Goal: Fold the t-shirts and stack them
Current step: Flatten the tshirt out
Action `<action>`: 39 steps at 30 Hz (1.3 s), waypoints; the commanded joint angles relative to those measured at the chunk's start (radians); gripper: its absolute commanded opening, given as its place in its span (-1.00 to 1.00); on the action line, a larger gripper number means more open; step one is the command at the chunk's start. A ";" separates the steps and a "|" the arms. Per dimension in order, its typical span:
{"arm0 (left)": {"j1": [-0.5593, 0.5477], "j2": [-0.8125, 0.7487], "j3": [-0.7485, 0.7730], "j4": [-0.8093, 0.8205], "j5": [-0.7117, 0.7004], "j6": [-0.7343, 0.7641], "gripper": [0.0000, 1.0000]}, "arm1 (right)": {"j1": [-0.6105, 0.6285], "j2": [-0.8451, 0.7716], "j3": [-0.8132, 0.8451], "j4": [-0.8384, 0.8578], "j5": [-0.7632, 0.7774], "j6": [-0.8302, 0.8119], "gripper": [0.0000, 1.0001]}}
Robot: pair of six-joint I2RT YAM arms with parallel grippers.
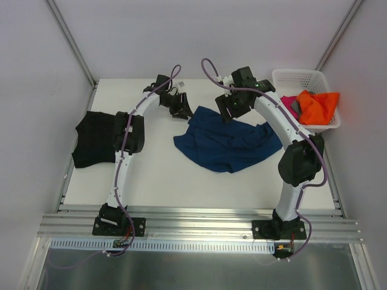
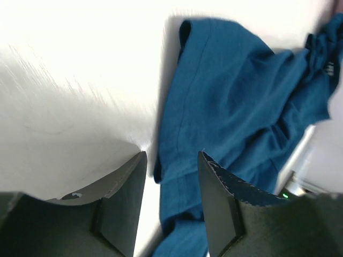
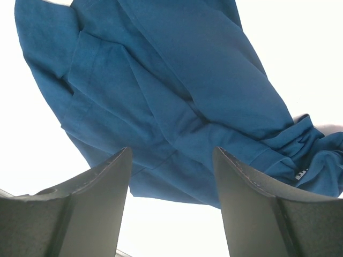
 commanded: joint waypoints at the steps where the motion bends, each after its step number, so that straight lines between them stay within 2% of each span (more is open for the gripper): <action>1: -0.025 -0.033 0.034 -0.055 -0.194 0.087 -0.10 | 0.009 -0.039 0.008 -0.012 0.016 -0.016 0.31; 10: -0.024 -0.076 0.005 -0.113 -0.232 0.137 -0.07 | 0.012 -0.003 0.056 -0.008 0.006 -0.011 0.32; 15: -0.022 -0.110 -0.069 -0.127 -0.208 0.131 -0.11 | 0.007 0.010 0.065 -0.003 -0.002 -0.011 0.32; 36: -0.068 -0.107 -0.098 -0.131 -0.160 0.113 -0.16 | -0.019 0.011 0.046 0.006 -0.016 -0.007 0.32; 39: -0.068 -0.113 -0.098 -0.131 -0.159 0.113 -0.25 | -0.020 0.016 0.053 0.008 -0.013 -0.008 0.32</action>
